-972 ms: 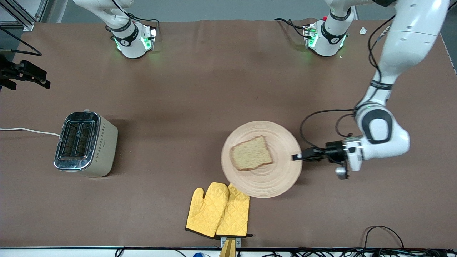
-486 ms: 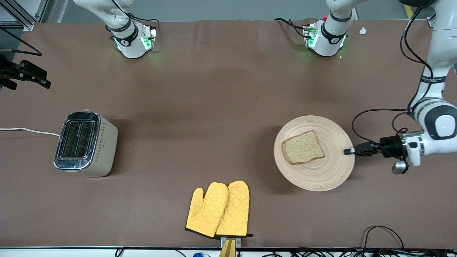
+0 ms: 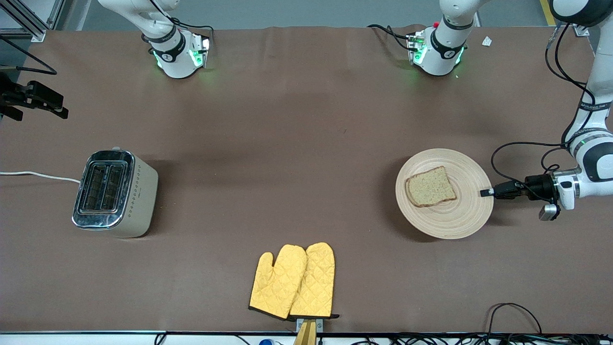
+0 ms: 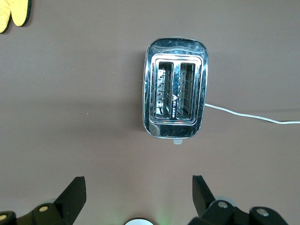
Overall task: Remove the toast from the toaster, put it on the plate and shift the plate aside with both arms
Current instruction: 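Slide the plate with the left gripper away from the toaster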
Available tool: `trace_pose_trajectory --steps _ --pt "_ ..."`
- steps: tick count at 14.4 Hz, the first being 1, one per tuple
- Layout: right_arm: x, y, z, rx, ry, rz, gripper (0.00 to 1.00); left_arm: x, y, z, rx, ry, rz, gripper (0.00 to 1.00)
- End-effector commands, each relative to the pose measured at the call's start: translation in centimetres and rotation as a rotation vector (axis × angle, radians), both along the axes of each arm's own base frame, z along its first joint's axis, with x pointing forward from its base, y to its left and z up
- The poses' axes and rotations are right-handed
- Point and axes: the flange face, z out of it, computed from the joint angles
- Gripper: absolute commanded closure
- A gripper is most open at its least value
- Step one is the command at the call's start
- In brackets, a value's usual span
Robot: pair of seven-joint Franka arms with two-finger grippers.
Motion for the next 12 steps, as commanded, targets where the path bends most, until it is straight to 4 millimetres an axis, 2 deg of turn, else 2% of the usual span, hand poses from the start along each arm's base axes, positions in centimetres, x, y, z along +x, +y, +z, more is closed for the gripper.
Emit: trace_pose_trajectory --steps 1,3,7,8,9,10,11,12 --pt "-0.6 0.1 0.1 -0.003 0.002 0.000 0.00 -0.2 1.5 0.0 -0.011 0.003 -0.018 0.99" --pt "-0.6 0.1 0.1 -0.003 0.002 0.000 0.00 -0.3 2.9 -1.4 -0.003 0.011 -0.015 0.99" --pt "-0.6 0.1 0.1 -0.003 0.002 0.000 0.00 0.8 3.7 -3.1 -0.010 -0.028 -0.018 0.95" --pt "-0.6 0.1 0.1 -0.003 0.001 0.000 0.00 1.2 3.6 -3.1 -0.009 -0.026 -0.015 0.87" --pt "-0.6 0.1 0.1 -0.003 0.001 0.000 0.00 1.3 3.4 -3.0 -0.008 -0.026 -0.018 0.73" --pt "-0.6 0.1 0.1 -0.003 0.001 0.000 0.00 1.4 3.3 -2.8 -0.006 -0.031 -0.021 0.27" --pt "-0.6 0.1 0.1 -0.003 -0.001 0.000 0.00 1.7 3.4 -2.1 0.003 -0.035 -0.020 0.00" --pt "-0.6 0.1 0.1 -0.003 -0.001 -0.002 0.00 2.6 3.9 -0.9 0.025 -0.049 -0.015 0.00"
